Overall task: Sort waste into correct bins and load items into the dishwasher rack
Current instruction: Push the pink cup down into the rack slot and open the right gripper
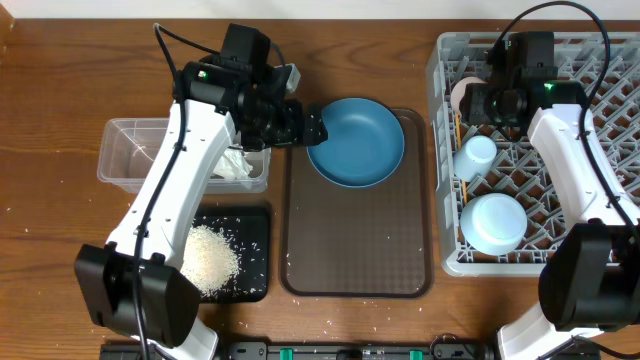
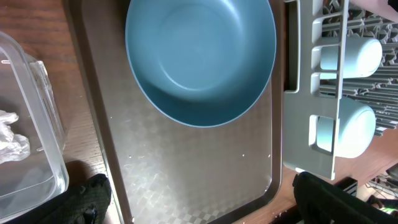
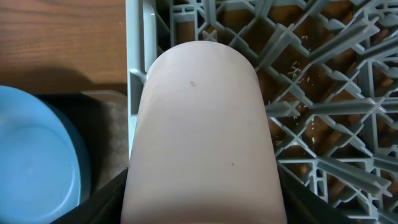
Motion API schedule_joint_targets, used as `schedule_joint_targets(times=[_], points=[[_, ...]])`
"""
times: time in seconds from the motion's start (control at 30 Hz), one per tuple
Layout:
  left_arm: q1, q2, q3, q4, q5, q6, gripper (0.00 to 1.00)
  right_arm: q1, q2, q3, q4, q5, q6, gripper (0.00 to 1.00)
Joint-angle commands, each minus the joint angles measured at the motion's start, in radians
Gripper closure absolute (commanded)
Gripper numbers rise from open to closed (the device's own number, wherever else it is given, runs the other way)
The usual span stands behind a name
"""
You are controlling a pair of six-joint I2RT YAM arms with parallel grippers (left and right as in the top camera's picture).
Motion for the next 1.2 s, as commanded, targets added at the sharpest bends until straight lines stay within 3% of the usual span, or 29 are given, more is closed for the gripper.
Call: schedule_joint_targets(times=[0.0, 0.07, 0.2, 0.47, 0.93, 1.17], points=[[0.002, 0.002, 0.007, -0.003, -0.013, 0.006, 0.04, 0.01, -0.027, 0.005, -0.007, 0.005, -0.017, 0.54], [0.002, 0.002, 0.007, -0.003, -0.012, 0.006, 0.04, 0.01, -0.027, 0.005, -0.013, 0.016, -0.017, 0.54], [0.002, 0.002, 0.007, -0.003, -0.013, 0.006, 0.04, 0.01, -0.027, 0.005, -0.018, 0.022, -0.018, 0.43], [0.002, 0.002, 0.007, -0.003, -0.013, 0.006, 0.04, 0.01, -0.027, 0.005, -0.02, 0.022, -0.017, 0.1], [0.002, 0.002, 0.007, -0.003, -0.013, 0.006, 0.04, 0.046, -0.027, 0.005, -0.034, -0.067, -0.017, 0.23], [0.002, 0.002, 0.007, -0.003, -0.013, 0.006, 0.04, 0.123, -0.027, 0.005, -0.087, -0.068, -0.017, 0.24]])
